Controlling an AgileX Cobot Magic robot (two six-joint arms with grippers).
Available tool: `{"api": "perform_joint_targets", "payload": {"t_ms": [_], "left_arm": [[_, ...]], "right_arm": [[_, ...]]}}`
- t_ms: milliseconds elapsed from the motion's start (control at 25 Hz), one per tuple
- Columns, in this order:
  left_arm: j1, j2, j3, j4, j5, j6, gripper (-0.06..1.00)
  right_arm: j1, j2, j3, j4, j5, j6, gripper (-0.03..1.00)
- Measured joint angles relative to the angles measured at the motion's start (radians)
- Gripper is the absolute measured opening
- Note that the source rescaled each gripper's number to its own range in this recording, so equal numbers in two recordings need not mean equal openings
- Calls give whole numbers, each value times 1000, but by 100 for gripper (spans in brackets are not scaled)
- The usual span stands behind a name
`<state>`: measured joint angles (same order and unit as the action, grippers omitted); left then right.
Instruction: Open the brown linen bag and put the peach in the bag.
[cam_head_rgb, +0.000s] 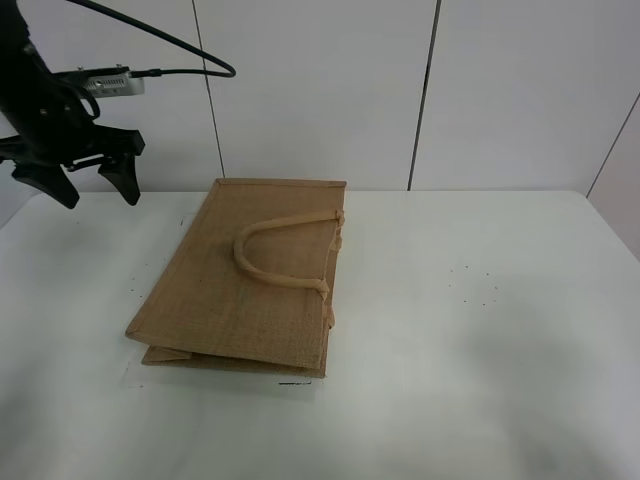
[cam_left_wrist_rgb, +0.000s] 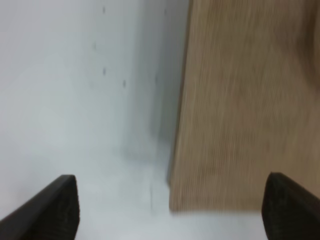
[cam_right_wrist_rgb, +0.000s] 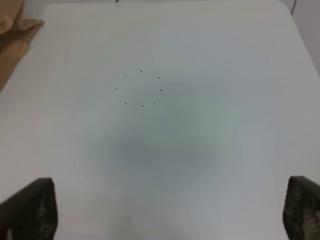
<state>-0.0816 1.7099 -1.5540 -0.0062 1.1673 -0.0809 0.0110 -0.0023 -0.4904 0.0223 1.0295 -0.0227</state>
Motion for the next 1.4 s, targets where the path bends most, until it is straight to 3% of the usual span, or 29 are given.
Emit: {"api": "perform_joint_targets", "payload": {"t_ms": [440, 800, 1080, 1400], "left_arm": [[0, -600, 569, 31, -3, 26, 100], [0, -1048, 1027, 31, -99, 58, 100], [0, -1297, 1051, 28, -113, 101, 100], [0, -1426, 1051, 29, -113, 105, 100]], "right_arm": [[0, 0, 0, 0, 0, 0, 100], [0, 0, 0, 0, 0, 0, 100], [0, 0, 0, 0, 0, 0, 100], [0, 0, 0, 0, 0, 0, 100]]}}
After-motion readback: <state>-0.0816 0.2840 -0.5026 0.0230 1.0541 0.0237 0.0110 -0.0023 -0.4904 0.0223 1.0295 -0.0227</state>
